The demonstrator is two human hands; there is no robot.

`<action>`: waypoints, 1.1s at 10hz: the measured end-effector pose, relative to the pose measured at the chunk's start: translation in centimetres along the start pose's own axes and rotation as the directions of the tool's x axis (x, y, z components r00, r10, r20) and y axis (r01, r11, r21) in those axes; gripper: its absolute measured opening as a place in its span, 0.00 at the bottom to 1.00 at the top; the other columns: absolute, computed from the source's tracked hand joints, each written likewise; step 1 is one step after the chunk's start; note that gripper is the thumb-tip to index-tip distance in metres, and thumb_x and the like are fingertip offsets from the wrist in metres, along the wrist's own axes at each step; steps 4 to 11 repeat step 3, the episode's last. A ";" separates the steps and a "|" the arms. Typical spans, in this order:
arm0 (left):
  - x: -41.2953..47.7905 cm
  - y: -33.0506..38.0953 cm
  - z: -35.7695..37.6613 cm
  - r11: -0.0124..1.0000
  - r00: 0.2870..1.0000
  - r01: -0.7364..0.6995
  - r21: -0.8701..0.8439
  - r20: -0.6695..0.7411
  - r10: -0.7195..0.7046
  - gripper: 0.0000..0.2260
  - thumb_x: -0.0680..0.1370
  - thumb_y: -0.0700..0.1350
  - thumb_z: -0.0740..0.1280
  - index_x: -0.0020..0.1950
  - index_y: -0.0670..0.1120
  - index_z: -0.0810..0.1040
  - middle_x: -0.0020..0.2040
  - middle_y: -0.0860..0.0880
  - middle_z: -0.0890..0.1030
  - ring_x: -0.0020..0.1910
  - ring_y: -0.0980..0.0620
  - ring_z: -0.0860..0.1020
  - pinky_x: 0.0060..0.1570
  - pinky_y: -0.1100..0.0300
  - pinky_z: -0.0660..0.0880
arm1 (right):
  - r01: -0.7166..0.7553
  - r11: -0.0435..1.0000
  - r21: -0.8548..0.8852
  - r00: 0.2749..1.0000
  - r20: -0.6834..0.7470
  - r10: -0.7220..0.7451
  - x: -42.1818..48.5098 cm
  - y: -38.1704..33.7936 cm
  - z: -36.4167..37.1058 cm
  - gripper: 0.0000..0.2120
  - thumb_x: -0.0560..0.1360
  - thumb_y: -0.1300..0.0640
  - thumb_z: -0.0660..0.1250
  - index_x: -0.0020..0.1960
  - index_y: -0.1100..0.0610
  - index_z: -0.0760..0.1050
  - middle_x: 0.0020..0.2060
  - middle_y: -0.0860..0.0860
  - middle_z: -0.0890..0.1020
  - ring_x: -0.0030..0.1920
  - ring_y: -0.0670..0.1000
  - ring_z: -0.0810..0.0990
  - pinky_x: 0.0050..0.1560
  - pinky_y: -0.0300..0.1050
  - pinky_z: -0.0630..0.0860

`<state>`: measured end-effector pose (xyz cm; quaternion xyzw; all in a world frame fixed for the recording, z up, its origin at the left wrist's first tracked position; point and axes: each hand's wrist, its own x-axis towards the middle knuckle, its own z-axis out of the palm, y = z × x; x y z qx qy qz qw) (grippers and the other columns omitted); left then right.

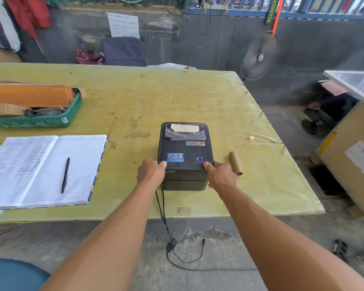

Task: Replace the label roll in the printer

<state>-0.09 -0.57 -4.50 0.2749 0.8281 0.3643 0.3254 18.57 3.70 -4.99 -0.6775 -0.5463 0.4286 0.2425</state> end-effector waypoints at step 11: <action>-6.0 -6.7 -1.6 0.998 0.996 0.054 0.028 -0.071 -0.052 0.13 0.77 0.44 0.70 0.32 0.48 0.80 0.31 0.50 0.83 0.30 0.50 0.83 0.31 0.59 0.79 | -0.091 0.993 0.072 0.980 0.184 0.076 -2.0 0.8 -3.0 0.10 0.81 0.58 0.62 0.42 0.53 0.79 0.39 0.54 0.83 0.35 0.53 0.82 0.41 0.46 0.72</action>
